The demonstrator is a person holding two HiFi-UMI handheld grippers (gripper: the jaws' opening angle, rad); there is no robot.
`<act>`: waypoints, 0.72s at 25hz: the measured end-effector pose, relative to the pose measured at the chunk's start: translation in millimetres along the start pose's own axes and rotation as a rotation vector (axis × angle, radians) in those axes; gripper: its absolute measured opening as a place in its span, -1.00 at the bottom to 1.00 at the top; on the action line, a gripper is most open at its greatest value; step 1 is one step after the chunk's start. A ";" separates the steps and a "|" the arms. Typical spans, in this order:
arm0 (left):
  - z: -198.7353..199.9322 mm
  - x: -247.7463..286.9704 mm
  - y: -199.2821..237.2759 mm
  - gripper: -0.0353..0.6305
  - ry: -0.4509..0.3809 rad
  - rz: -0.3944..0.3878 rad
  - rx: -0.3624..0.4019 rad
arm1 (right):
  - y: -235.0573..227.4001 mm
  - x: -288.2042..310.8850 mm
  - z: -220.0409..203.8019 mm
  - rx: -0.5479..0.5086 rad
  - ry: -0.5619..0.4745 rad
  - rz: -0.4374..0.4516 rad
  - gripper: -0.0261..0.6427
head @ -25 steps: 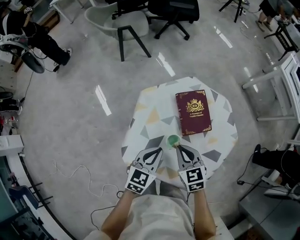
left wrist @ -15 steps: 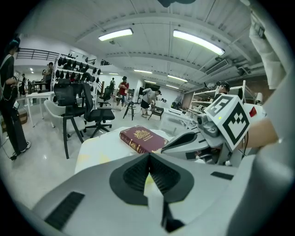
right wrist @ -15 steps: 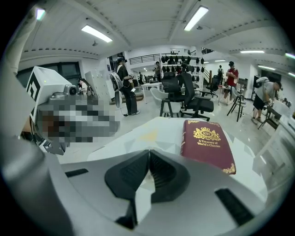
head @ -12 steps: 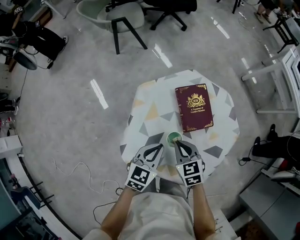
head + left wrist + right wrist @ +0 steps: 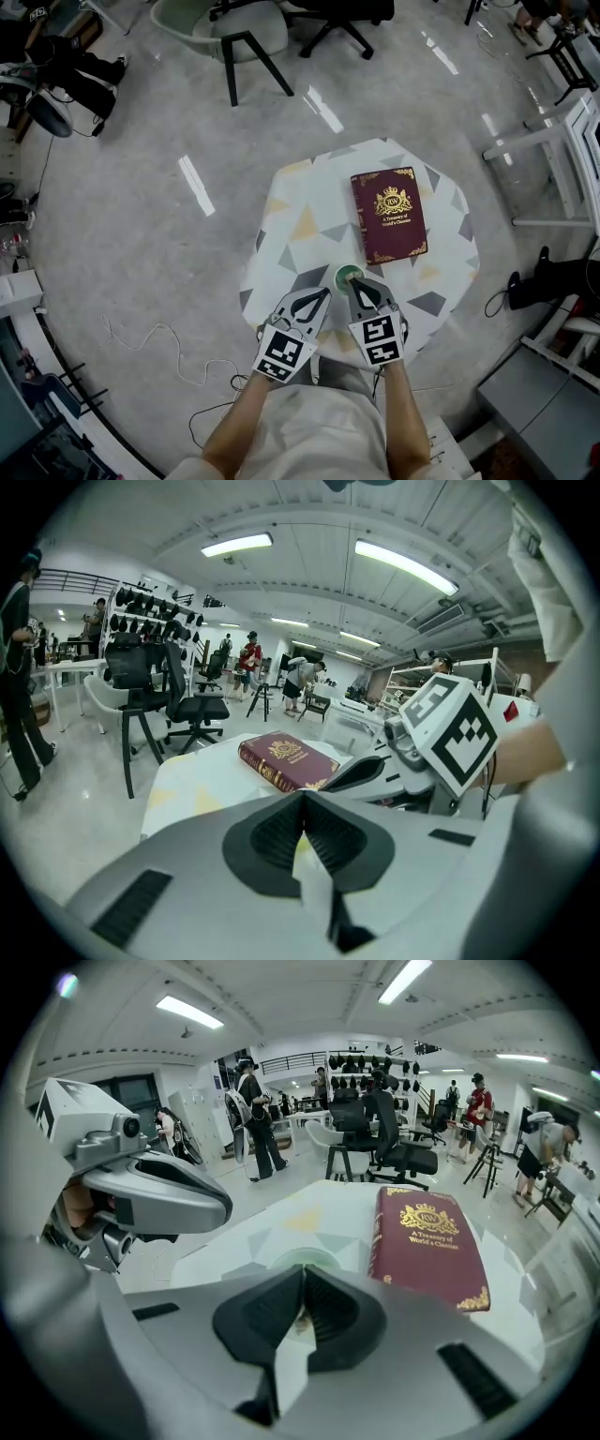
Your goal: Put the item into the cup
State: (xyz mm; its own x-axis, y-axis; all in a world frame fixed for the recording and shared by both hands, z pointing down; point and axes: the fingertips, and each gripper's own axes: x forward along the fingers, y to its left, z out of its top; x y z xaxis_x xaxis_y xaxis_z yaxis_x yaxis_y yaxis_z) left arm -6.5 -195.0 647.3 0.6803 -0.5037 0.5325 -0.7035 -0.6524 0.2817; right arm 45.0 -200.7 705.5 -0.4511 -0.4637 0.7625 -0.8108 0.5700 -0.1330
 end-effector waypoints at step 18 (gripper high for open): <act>0.6 4.8 -1.3 -0.86 0.004 -0.003 0.006 | 4.6 14.5 -8.6 -0.015 0.058 0.009 -0.87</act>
State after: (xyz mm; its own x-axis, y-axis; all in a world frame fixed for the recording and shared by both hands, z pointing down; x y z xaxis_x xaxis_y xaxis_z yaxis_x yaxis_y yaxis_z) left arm -2.2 -196.8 649.0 0.6816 -0.4993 0.5349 -0.7003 -0.6572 0.2788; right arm 37.9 -199.0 721.4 -0.4354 -0.4184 0.7971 -0.8009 0.5844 -0.1307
